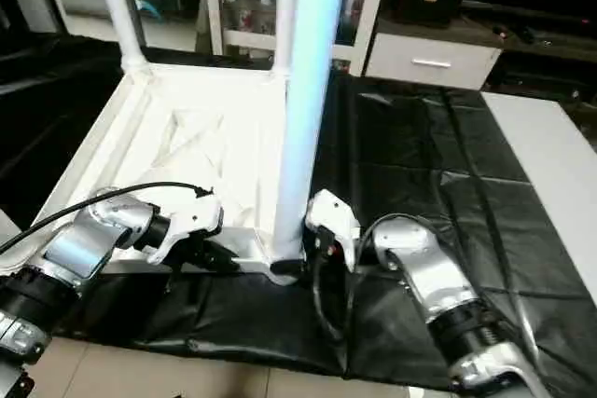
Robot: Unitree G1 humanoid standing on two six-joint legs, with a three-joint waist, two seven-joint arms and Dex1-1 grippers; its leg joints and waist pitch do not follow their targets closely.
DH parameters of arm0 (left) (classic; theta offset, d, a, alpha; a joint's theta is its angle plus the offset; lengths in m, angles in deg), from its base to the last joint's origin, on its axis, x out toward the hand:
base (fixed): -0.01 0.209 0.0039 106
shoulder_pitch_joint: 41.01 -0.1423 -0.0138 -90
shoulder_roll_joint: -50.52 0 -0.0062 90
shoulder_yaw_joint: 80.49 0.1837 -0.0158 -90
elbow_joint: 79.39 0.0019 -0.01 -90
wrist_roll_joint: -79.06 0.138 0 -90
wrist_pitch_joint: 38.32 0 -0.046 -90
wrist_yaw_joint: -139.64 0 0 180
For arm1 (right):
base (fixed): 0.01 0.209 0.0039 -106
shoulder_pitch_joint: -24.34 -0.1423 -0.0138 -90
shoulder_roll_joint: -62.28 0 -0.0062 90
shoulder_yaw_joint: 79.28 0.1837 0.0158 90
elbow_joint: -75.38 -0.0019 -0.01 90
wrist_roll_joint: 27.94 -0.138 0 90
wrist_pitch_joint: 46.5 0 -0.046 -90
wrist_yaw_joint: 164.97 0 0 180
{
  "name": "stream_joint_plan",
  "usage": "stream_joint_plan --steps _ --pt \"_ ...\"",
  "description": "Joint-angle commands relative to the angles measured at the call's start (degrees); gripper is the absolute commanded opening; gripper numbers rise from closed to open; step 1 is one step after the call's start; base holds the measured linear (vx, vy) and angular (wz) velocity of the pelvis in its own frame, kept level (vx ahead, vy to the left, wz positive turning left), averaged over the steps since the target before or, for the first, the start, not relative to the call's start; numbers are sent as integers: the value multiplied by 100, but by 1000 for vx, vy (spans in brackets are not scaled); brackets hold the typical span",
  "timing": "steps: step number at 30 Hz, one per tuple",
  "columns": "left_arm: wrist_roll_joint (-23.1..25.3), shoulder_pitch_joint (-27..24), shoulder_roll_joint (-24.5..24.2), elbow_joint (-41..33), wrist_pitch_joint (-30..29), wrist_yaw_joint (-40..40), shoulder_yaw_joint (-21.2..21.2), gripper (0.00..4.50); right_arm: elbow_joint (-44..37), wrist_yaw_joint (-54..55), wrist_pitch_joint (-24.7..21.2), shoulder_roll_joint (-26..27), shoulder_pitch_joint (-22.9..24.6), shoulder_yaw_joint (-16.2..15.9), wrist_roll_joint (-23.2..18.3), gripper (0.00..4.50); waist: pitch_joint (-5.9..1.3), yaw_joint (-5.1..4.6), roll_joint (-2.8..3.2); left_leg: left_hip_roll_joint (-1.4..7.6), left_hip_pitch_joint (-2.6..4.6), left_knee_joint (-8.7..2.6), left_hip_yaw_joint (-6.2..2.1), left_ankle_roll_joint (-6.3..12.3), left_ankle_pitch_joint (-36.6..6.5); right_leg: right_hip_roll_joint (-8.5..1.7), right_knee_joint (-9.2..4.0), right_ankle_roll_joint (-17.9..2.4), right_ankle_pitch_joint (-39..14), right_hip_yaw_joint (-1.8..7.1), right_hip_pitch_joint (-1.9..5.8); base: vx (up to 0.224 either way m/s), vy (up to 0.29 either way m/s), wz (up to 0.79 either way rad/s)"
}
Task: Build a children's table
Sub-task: Rotate leg to tighten
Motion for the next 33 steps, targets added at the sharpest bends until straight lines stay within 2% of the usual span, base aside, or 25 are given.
stream_joint_plan --steps 1,3,4,5,6,7,9,10,11,12,14,16,17,18,19,20,21,23,24,25,27,28,30,33 --pt "174 -105 331 386 -139 -366 282 0 362 996 -282 180 -137 217 289 261 -168 -47 30 41 32 -439 -17 -127 -2363 -167 -503 -856 -2602 69 103 -61 -11 0" --pt "268 142 655 803 -157 -1125 91 0 624 1949 -577 612 -173 509 273 261 -170 -109 25 30 25 -448 -60 -193 -2497 -166 -550 -655 -2973 55 73 -63 -6 -1" --pt "272 148 662 814 -157 -1145 87 0 631 1975 -581 623 -175 516 274 261 -170 -109 25 30 25 -448 -60 -193 -2497 -166 -550 -655 -2973 55 73 -66 10 -7" --pt "301 199 722 891 -155 -1295 58 0 692 2151 -606 702 -191 562 275 261 -164 -148 26 21 12 -459 -105 -218 -2665 -176 -589 -494 -3340 13 77 -66 10 -7" --pt "315 266 808 982 -157 -1476 12 0 781 2363 -608 793 -220 598 299 260 -166 -184 28 16 -7 -466 -124 -207 -2728 -179 -609 -430 -3434 -4 82 -58 14 -11" --pt "315 266 808 982 -157 -1476 12 0 781 2363 -608 793 -220 598 299 260 -170 -188 33 16 6 -462 -126 -200 -2765 -181 -627 -419 -3450 -9 69 0 0 0" --pt "341 489 1088 1268 -209 -2107 -139 0 1119 3253 -682 1199 -355 805 342 259 -177 -248 45 14 49 -456 -117 -182 -2834 -162 -645 -535 -3223 -17 20 0 0 0" --pt "357 555 1168 1351 -240 -2304 -186 0 1251 3545 -645 1316 -418 842 387 259 -181 -258 54 16 42 -464 -125 -187 -2852 -160 -642 -550 -3183 -30 36 0 0 0" --pt "366 582 1202 1385 -250 -2389 -209 0 1306 3655 -624 1363 -446 850 410 259 -174 -286 56 14 5 -483 -145 -199 -2881 -158 -633 -546 -3154 -57 66 0 0 0" --pt "391 681 1337 1533 -292 -2716 -316 0 1485 4093 -553 1543 -545 911 496 259 -167 -298 62 12 -5 -490 -145 -209 -2900 -161 -642 -533 -3168 -61 65 0 0 0" --pt "427 783 1476 1693 -310 -3065 -429 0 1668 4578 -501 1747 -656 993 579 259 -170 -334 77 2 44 -472 -145 -223 -3059 -166 -685 -522 -3279 -85 24 0 0 0" --pt "466 896 1619 1863 -266 -3515 -521 0 1882 5323 -492 2064 -810 1150 621 259 -187 -369 91 15 30 -494 -160 -183 -3027 -186 -690 -566 -3054 -113 71 0 0 0" --pt "474 930 1663 1909 -264 -3633 -536 0 1968 5567 -496 2189 -871 1197 617 259 -193 -363 105 21 0 -507 -160 -178 -2897 -191 -661 -632 -2778 -108 94 0 0 0" --pt "474 930 1663 1909 -264 -3633 -536 0 1968 5567 -496 2189 -871 1197 617 259 -192 -357 110 17 9 -501 -142 -168 -2866 -181 -663 -666 -2670 -98 73 0 0 0" --pt "477 984 1738 1995 -234 -3810 -564 0 2136 5903 -504 2402 -976 1257 623 259 -182 -347 80 16 22 -491 -116 -150 -2838 -175 -654 -724 -2529 -77 46 0 0 0" --pt "475 998 1760 2015 -225 -3846 -571 0 2185 5964 -490 2457 -1006 1248 643 259 -180 -343 91 10 34 -486 -113 -148 -2838 -172 -645 -746 -2516 -73 34 0 0 0" --pt "473 1009 1778 2031 -218 -3876 -577 0 2225 6014 -478 2504 -1030 1241 659 259 -191 -344 65 8 4 -492 -111 -127 -2733 -182 -623 -751 -2482 -70 73 0 0 0" --pt "467 1048 1833 2103 -169 -3957 -604 0 2400 5996 -325 2621 -1140 1207 686 259 -189 -326 42 16 -3 -487 -92 -110 -2621 -191 -626 -749 -2391 -62 66 0 0 0" --pt "472 1065 1849 2141 -140 -3981 -618 0 2481 5899 -214 2668 -1194 1242 642 259 -190 -317 58 22 -7 -492 -89 -94 -2554 -192 -610 -769 -2286 -55 78 0 0 0" --pt "480 1059 1842 2144 -108 -3984 -629 0 2478 5658 -116 2717 -1216 1381 450 259 -198 -310 37 27 -17 -491 -81 -63 -2445 -198 -588 -793 -2170 -50 98 0 0 0" --pt "489 1033 1812 2123 -62 -3952 -623 0 2409 5530 -19 2687 -1206 1394 419 259 -194 -295 47 34 -27 -492 -64 -20 -2328 -199 -581 -818 -2050 -43 104 0 0 0" --pt "489 980 1761 2070 -7 -3895 -602 0 2273 5337 123 2574 -1178 1269 515 294 -199 -285 31 38 -32 -493 -58 -6 -2260 -196 -570 -823 -2019 -44 115 0 0 0" --pt "479 921 1708 1992 19 -3778 -566 0 2155 5240 182 2468 -1139 1194 579 329 -205 -274 33 42 -21 -487 -43 9 -2199 -194 -567 -836 -1962 -38 110 0 0 0" --pt "465 768 1552 1799 154 -3413 -456 0 1882 4949 217 2200 -1045 1089 645 338 -215 -219 47 48 -56 -486 -25 56 -1940 -198 -543 -866 -1747 -31 150 0 0 0"
